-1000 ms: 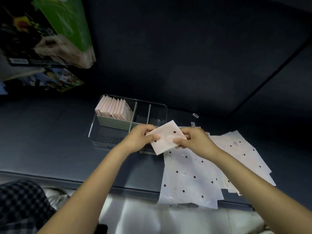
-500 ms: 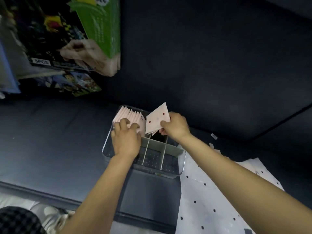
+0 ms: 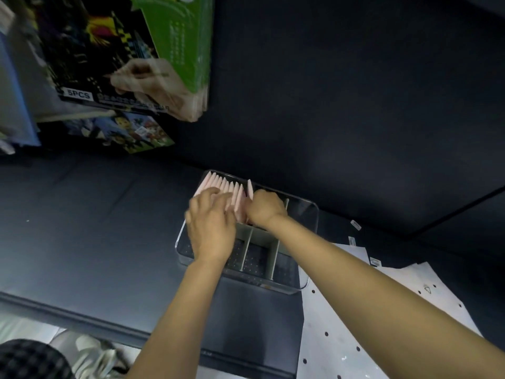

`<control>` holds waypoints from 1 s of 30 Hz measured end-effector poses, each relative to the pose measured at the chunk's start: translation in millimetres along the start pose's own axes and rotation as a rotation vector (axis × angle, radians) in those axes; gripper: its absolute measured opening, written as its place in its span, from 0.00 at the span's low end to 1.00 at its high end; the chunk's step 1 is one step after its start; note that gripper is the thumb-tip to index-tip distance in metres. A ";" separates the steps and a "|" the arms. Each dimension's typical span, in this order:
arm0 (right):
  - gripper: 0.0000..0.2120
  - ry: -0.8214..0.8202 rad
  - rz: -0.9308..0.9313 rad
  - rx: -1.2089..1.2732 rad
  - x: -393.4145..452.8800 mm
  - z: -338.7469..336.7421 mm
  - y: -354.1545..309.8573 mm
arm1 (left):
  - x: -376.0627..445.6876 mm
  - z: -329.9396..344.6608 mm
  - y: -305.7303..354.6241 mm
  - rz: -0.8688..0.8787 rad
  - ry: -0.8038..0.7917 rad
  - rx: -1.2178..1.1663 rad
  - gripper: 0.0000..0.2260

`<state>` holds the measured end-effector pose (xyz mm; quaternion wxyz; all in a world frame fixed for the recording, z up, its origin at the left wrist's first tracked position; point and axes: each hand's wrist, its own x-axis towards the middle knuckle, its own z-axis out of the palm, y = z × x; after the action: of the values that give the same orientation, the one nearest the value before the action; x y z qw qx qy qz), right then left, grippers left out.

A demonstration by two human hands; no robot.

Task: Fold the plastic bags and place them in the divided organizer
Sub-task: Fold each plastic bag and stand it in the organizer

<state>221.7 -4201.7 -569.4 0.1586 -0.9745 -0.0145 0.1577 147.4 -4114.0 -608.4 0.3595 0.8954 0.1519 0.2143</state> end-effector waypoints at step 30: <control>0.23 -0.029 0.039 0.358 3.4 5.5 -9.8 | -0.1 -5.5 -0.8 -0.369 0.291 -0.351 0.11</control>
<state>223.5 -4190.4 -572.3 0.3264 -0.9284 0.0306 0.1751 144.5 -4110.2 -605.4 0.5162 0.7367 0.3226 0.2944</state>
